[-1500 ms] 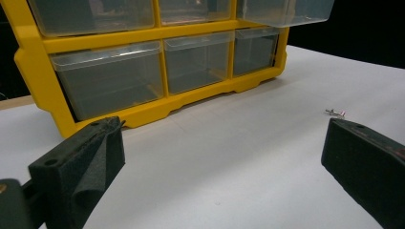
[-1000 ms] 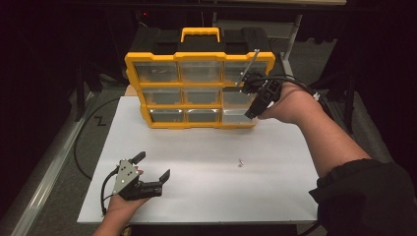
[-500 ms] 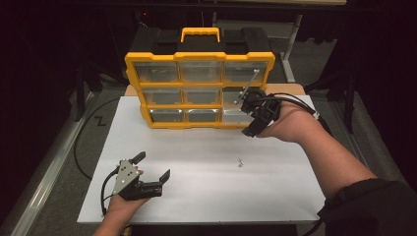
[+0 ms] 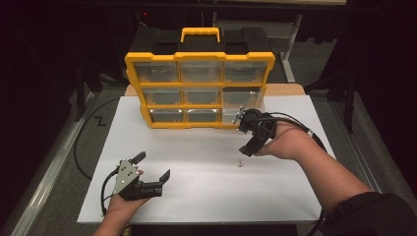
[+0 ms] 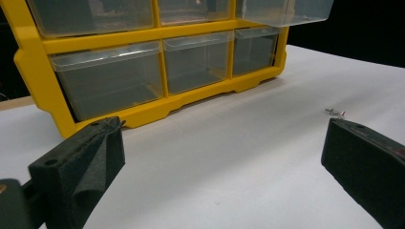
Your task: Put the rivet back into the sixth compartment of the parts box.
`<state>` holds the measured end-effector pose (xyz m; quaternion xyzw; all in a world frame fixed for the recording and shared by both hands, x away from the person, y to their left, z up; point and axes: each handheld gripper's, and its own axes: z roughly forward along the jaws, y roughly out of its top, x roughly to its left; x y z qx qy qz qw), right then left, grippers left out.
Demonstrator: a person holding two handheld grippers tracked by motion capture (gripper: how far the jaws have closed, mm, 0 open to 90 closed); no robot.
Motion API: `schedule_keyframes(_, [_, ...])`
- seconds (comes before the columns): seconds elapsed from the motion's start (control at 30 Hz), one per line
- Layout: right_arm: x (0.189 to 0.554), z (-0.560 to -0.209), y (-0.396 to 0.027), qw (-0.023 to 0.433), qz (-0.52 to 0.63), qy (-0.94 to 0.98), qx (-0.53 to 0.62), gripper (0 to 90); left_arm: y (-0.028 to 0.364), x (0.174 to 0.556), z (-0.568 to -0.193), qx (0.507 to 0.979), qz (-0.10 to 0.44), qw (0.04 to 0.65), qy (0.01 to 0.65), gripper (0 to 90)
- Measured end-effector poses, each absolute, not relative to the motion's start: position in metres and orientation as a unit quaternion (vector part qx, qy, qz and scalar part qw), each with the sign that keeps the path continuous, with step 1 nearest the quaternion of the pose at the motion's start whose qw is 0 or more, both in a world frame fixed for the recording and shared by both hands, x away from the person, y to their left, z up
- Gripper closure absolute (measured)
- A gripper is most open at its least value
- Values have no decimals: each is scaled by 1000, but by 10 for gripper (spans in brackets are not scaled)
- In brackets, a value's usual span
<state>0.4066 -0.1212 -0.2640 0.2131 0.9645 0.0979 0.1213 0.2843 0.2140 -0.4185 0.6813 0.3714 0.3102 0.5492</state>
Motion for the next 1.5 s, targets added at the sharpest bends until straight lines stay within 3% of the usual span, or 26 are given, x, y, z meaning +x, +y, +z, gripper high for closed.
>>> schedule_keyframes(0.27, [404,-284,-122,122,87,966,212,211,214,284,-418,682,310,549,371,15])
schedule_keyframes(0.83, [401,-325,-120,104,75,970,206,227,214,284,-418,682,309,550,370,15])
schedule_keyframes(1.17, [400,-351,-121,86,76,972,203,269,214,284,-419,683,308,550,369,15])
schedule_keyframes(1.5, [403,-372,-123,79,79,974,195,378,214,284,-419,683,308,550,369,15])
